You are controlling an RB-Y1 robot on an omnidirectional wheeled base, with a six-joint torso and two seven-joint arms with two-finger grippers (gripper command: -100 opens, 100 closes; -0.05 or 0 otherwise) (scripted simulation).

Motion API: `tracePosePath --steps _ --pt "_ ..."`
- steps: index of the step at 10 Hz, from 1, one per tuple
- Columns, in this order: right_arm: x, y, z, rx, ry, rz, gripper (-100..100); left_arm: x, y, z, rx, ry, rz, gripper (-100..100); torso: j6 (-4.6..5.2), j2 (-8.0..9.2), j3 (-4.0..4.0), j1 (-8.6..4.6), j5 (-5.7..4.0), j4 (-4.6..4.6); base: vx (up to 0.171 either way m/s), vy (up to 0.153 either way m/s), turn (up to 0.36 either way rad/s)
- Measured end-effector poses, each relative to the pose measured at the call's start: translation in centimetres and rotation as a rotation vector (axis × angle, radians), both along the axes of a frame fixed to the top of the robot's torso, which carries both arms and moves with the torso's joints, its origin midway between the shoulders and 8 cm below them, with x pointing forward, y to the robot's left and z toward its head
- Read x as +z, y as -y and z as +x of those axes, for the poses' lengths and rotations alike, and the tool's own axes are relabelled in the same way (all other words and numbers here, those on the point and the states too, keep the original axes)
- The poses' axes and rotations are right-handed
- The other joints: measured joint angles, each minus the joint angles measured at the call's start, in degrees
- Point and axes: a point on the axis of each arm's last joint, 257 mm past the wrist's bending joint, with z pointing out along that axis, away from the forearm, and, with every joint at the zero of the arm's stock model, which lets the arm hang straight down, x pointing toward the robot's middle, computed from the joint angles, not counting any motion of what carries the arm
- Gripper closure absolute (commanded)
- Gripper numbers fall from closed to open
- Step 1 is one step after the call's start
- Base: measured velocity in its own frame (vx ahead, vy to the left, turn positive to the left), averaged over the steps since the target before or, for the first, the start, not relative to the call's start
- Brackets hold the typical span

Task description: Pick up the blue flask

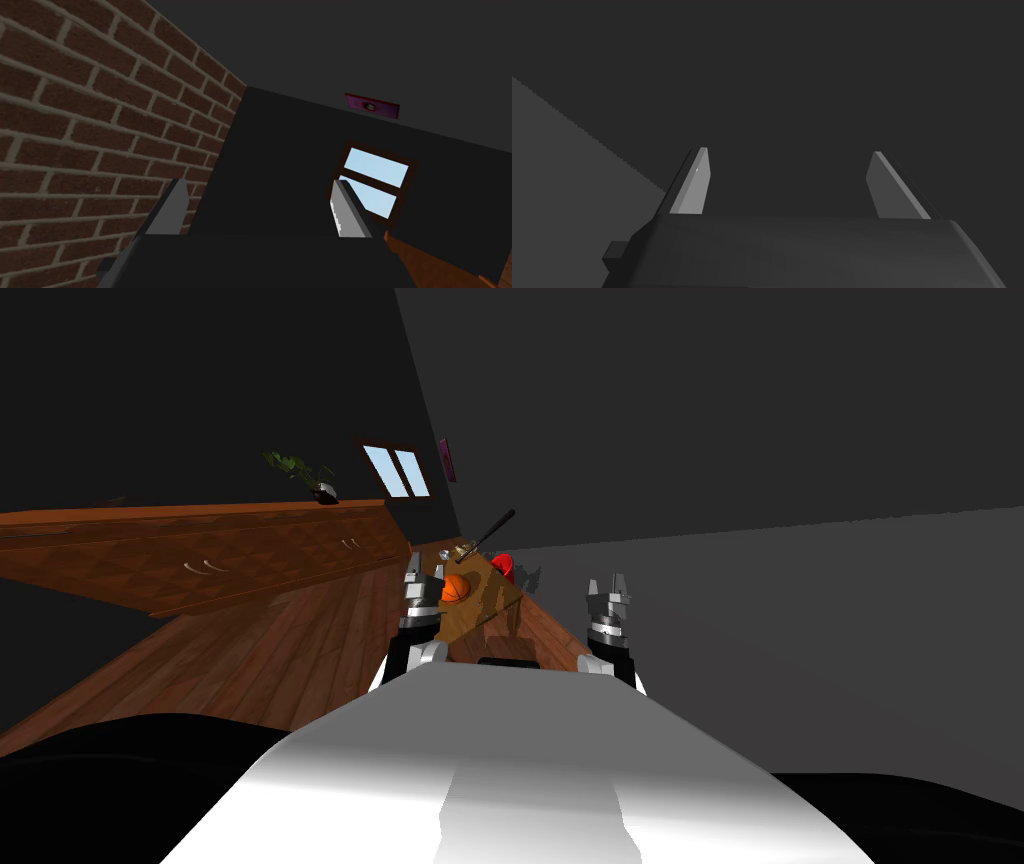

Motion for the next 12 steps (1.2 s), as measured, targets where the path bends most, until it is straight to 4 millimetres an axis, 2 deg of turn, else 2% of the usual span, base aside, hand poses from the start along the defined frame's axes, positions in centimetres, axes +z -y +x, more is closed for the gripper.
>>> tracePosePath --steps 4,6,8,12 --pt "0.0 0.0 0.0 0.000 0.000 0.000 0 -3.6 0.2 1.8 -0.035 -0.129 0.049 -100 0.00 0.07 0.04 -0.17 -0.04 0.01 -0.019 -0.047 0.008" --pt "0.0 0.0 0.0 0.000 0.000 0.000 0 -6.7 -0.2 3.6 -0.041 -0.214 0.054 -100 0.01 0.08 0.05 -0.22 -0.05 0.02 -0.031 -0.065 0.007" --pt "0.0 0.0 0.0 0.000 0.000 0.000 0 -10.0 -0.9 4.3 -0.043 -0.313 0.049 -100 0.00 0.12 0.07 -0.25 -0.05 0.02 -0.027 -0.060 0.010" --pt "0.0 0.0 0.0 0.000 0.000 0.000 0 -15.1 -1.5 5.6 -0.043 -0.456 0.032 -100 0.00 0.08 0.04 -0.21 -0.05 0.02 -0.021 -0.055 0.005"
